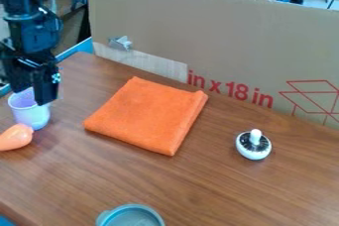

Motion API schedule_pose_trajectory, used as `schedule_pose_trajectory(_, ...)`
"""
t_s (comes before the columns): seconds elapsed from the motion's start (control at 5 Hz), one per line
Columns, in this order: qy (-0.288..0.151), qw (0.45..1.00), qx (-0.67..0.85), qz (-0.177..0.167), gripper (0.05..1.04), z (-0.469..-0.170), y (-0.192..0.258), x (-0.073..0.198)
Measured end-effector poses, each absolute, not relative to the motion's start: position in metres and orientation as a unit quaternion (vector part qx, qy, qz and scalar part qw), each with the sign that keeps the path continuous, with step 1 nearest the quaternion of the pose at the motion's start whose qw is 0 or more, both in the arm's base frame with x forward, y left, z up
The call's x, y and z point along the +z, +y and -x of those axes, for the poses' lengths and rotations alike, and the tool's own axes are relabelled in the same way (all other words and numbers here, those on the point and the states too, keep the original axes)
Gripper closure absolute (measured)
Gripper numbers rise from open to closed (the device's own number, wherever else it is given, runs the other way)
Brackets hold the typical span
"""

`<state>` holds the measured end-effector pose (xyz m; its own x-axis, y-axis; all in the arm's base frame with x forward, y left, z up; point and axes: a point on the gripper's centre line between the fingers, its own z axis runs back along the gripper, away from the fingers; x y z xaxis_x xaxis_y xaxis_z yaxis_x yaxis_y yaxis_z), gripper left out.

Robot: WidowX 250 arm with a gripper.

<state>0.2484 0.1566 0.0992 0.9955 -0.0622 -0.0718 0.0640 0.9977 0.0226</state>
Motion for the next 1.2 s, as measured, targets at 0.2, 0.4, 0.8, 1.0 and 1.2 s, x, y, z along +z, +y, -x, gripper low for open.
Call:
schedule_pose_trajectory(0.2, 0.042, 0.998, -0.027, -0.024, 0.079, -0.257, 0.167, 0.09)
schedule_pose_trajectory(0.4, 0.05, 0.998, -0.024, -0.03, 0.079, -0.263, 0.173, 0.078)
schedule_pose_trajectory(0.8, 0.055, 0.998, -0.024, -0.028, 0.079, -0.266, 0.175, 0.063)
schedule_pose_trajectory(1.0, 0.067, 0.997, -0.011, -0.035, 0.118, -0.265, 0.178, 0.054)
schedule_pose_trajectory(1.2, 0.077, 0.996, -0.006, -0.035, 0.396, -0.263, 0.179, 0.047)
